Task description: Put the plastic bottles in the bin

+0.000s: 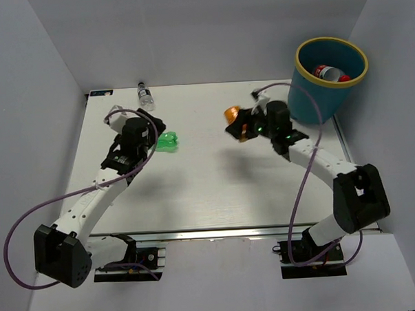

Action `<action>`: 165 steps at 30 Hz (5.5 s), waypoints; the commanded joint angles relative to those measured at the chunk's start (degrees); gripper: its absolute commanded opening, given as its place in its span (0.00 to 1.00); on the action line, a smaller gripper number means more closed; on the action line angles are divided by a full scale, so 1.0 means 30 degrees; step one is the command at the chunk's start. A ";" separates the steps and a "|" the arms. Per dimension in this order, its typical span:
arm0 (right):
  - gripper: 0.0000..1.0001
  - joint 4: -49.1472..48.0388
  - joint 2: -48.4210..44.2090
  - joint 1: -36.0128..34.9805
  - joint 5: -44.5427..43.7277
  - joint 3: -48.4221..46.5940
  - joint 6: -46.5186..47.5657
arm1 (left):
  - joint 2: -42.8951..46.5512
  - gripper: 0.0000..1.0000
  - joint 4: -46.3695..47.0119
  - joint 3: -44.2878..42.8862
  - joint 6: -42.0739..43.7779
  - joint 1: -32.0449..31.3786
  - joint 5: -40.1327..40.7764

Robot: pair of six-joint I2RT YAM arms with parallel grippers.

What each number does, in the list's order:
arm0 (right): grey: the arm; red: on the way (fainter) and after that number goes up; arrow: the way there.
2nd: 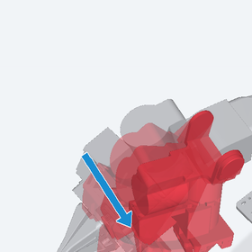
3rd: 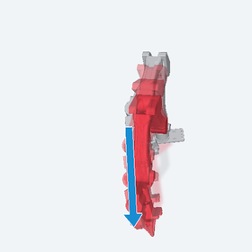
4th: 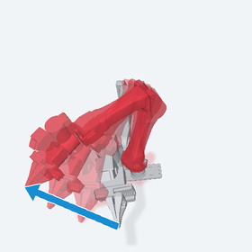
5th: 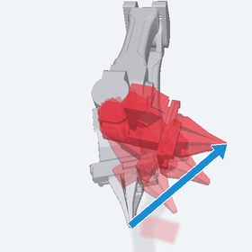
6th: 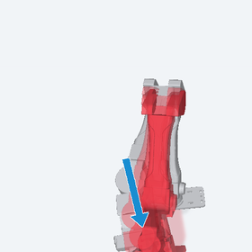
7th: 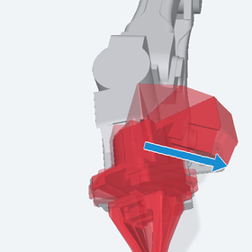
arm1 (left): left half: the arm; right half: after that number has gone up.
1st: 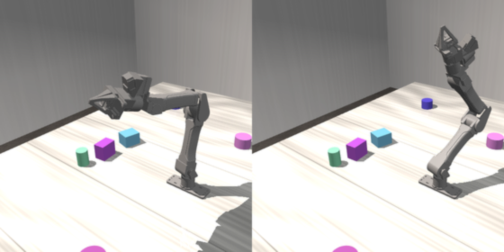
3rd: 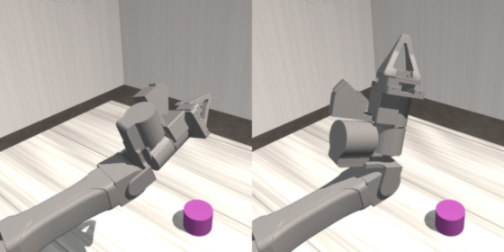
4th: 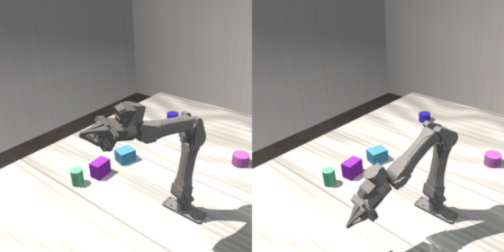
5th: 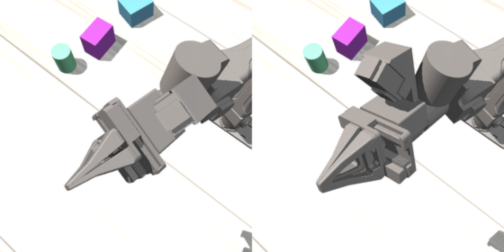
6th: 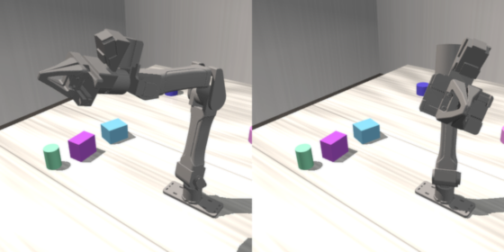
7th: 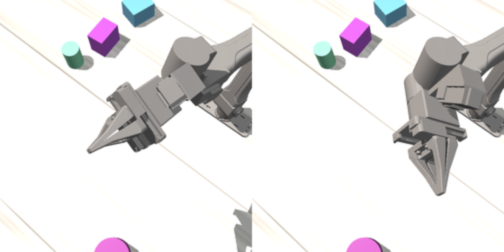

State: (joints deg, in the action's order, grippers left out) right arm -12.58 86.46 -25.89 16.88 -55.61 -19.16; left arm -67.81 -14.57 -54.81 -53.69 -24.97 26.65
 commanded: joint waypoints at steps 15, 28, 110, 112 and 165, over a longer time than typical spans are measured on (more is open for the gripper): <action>0.51 1.1802 0.7940 1.0239 -0.9584 -2.3592 0.3515 | 0.0488 0.98 -0.2438 0.2508 -0.1672 0.2347 0.1369; 0.89 1.0873 0.6399 1.0447 -0.8534 -2.1426 0.4452 | -0.0687 0.98 -0.2558 0.2331 -0.2141 0.2786 0.0725; 0.89 -0.0875 0.0155 -0.4612 -0.3284 -0.1352 0.2373 | -0.4204 0.26 0.7316 0.0954 -0.1233 -0.2251 -0.7214; 0.89 -0.1573 0.0593 -0.4700 -0.2964 -0.1355 0.2109 | -0.4115 0.26 0.7317 0.1013 -0.1321 -0.2340 -0.7303; 0.89 1.5169 0.7185 1.0476 -0.6482 -2.3758 0.6267 | -1.0619 0.98 -0.0154 -0.9124 0.5972 0.5071 -0.3494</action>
State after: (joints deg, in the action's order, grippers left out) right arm 23.94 107.26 5.58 -4.45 -119.35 -2.66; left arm -100.73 -13.78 -79.72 -37.28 -9.93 15.09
